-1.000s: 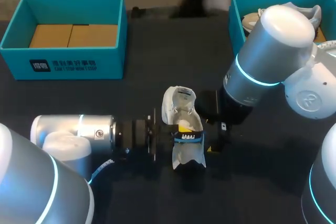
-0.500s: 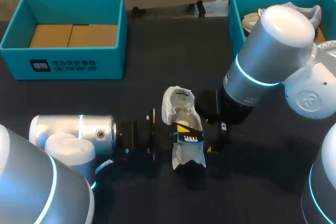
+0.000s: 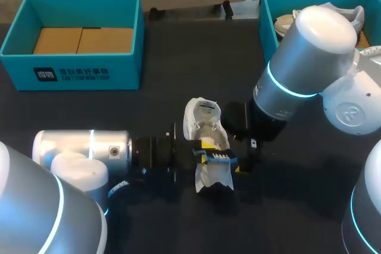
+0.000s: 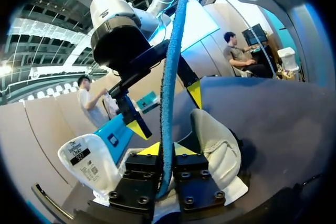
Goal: Take the shoe out of the shoebox, open the shoe tongue, remove and reinsert the insole, then place the shoe into the shoebox
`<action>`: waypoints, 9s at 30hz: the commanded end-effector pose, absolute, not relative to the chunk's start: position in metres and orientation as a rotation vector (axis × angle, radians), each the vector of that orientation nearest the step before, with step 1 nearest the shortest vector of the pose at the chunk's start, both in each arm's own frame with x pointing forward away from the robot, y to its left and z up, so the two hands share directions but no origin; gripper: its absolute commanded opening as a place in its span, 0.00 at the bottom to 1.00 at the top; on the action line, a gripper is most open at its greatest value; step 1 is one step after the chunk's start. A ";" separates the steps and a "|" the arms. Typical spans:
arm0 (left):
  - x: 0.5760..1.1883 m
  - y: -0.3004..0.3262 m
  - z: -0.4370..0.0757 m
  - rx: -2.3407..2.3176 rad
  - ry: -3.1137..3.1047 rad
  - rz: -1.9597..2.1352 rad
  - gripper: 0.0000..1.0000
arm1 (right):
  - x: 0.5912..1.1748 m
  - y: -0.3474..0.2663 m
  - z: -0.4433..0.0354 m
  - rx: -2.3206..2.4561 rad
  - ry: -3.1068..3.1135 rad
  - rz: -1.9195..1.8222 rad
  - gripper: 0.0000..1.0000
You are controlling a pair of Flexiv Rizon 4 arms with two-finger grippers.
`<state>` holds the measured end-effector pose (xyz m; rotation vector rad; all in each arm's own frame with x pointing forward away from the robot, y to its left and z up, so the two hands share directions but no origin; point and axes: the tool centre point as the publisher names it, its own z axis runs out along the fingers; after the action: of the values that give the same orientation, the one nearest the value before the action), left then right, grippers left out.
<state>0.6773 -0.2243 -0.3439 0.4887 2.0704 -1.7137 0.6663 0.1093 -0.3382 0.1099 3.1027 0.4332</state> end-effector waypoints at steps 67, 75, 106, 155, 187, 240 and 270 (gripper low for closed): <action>0.663 -0.233 -0.323 0.757 1.986 -1.595 0.09 | 0.666 0.111 -0.339 0.111 3.101 0.429 1.00; 0.667 -0.233 -0.335 0.797 1.990 -1.567 0.00 | 0.666 0.111 -0.339 0.111 3.101 0.429 1.00; 0.669 -0.232 -0.326 0.726 1.940 -1.558 0.24 | 0.666 0.111 -0.339 0.111 3.101 0.429 1.00; 0.676 -0.241 -0.337 0.804 1.909 -1.478 0.00 | 0.666 0.111 -0.339 0.111 3.101 0.429 1.00; 0.665 -0.229 -0.324 0.795 1.948 -1.499 0.00 | 0.666 0.111 -0.339 0.111 3.101 0.429 1.00; 0.687 -0.235 -0.357 0.802 2.106 -1.386 0.00 | 0.666 0.111 -0.339 0.111 3.101 0.429 1.00; 0.669 -0.197 -0.308 0.961 2.201 -1.382 0.33 | 0.680 0.048 -0.309 0.143 3.080 0.477 1.00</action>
<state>0.6674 -0.2073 -0.3211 0.8985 2.1446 -1.4086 0.6886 0.0802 -0.3272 0.1460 3.0938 0.4313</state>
